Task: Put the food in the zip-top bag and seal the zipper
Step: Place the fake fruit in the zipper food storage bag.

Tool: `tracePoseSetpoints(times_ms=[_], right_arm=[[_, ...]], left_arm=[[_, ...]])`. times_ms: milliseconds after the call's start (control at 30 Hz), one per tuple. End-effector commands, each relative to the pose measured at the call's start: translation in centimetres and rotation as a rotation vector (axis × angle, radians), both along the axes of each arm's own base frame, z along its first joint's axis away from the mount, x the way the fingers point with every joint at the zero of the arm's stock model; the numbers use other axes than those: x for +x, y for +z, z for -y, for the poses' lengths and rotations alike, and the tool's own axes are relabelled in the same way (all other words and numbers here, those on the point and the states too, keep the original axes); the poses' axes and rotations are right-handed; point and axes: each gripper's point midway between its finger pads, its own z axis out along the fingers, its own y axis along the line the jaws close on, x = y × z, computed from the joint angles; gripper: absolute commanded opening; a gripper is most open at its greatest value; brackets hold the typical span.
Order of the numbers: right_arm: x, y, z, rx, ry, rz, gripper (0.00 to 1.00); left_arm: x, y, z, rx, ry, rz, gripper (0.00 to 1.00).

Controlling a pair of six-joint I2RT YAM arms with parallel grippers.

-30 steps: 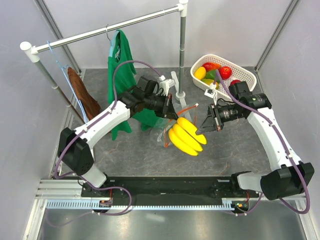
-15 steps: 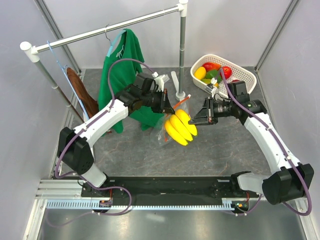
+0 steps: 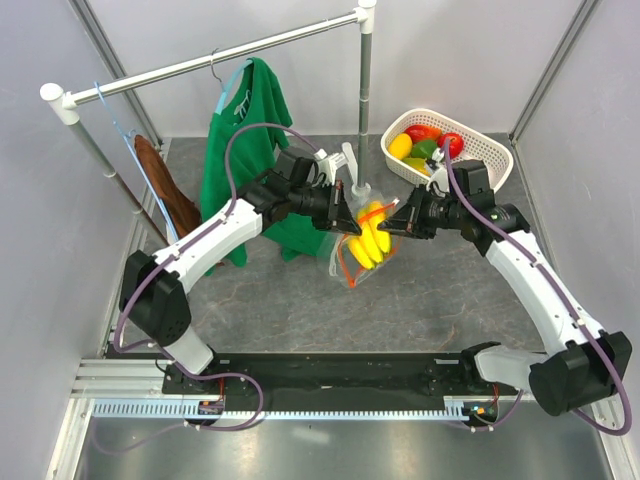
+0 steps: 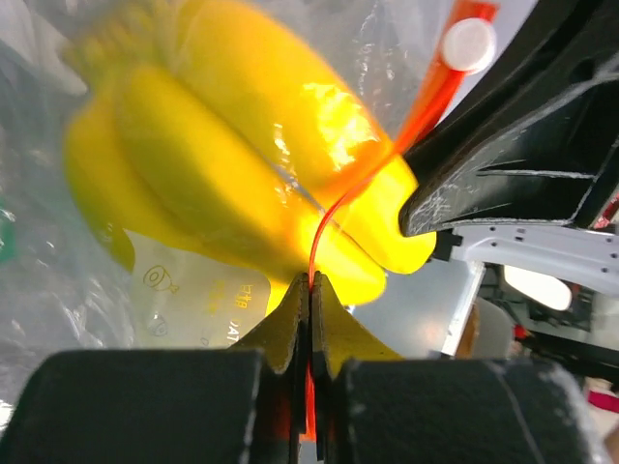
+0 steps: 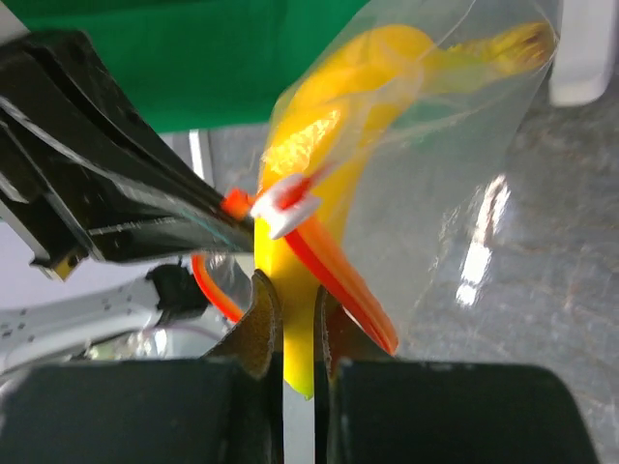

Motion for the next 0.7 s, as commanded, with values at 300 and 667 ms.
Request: tracePoseSetpoints(times_ms=[300,667], right_arm=[[1.6,5.9,-3.5,-0.061,-0.131,0.463,0.00],[-1.8,4.1,-5.5,-0.136,0.095,0.595,0.28]], left_arm=[[-1.9,1.7,1.9,-0.118,-0.028,-0.249,0.02],[-1.0,2.0,1.2,-0.149,0.030,-0.338,0.02]])
